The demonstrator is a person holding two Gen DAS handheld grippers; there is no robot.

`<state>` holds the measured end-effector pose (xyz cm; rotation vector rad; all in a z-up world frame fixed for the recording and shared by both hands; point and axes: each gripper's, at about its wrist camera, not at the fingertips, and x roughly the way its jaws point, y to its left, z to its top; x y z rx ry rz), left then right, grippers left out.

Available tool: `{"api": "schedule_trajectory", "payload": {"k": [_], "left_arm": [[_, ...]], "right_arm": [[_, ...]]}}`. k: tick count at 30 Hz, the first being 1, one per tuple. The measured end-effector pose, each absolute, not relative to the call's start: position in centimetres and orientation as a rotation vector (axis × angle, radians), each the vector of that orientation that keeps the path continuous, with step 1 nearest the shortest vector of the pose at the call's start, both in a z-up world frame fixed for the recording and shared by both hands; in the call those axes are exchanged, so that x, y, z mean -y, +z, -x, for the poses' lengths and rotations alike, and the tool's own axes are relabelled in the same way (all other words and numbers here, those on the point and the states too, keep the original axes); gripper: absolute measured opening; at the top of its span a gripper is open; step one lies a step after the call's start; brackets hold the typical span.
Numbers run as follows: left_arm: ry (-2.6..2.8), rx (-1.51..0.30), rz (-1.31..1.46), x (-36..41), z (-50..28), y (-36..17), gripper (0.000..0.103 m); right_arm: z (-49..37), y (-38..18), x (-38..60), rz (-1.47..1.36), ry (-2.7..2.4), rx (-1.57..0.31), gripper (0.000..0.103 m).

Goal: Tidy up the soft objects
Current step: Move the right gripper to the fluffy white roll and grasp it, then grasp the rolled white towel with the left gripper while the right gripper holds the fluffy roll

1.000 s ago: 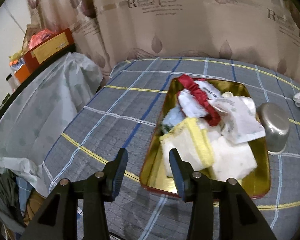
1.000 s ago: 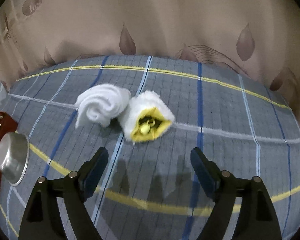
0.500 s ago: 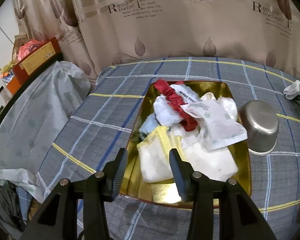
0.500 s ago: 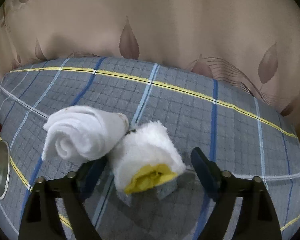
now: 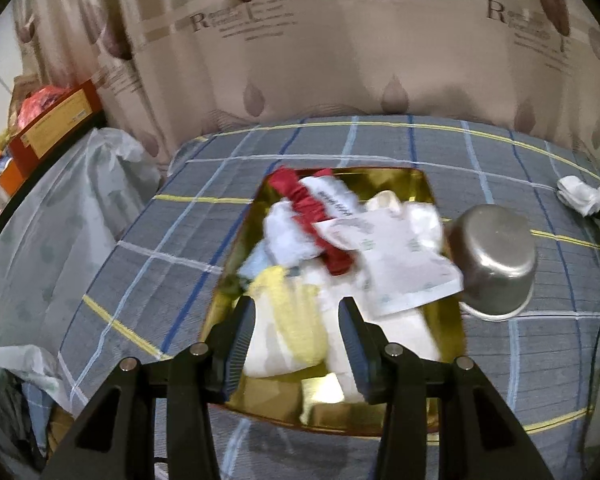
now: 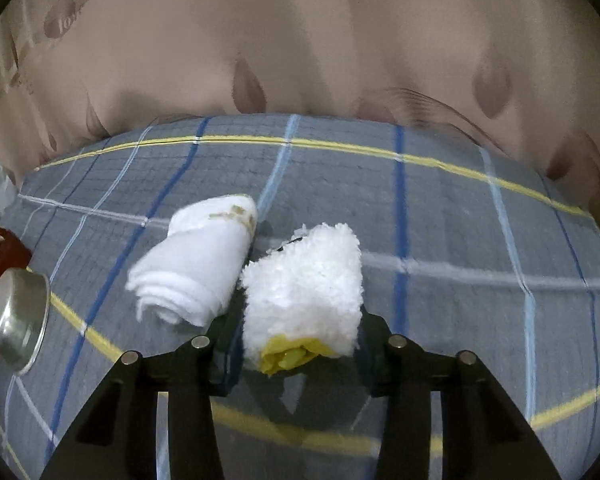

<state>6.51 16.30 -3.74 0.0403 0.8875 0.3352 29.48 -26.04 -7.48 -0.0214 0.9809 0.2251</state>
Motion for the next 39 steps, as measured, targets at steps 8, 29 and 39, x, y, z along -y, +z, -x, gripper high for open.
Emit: {"api": "schedule_trajectory", "payload": {"k": [8, 29, 39], "left_arm": [[0.191, -0.876, -0.116, -10.5, -8.8, -2.8, 0.044], [-0.272, -1.131, -0.046, 9.4, -24.9, -3.8, 0.048], [-0.238, -1.228, 0.078, 14.5, -31.8, -6.0, 0.048]], "right_arm": [[-24.3, -6.5, 29.8, -0.006, 0.118, -0.932, 0.041], [-20.7, -7.9, 33.5, -0.097, 0.042, -0.974, 0.040], [-20.6, -8.1, 33.2, -0.088, 0.045, -0.981, 0.041]]}}
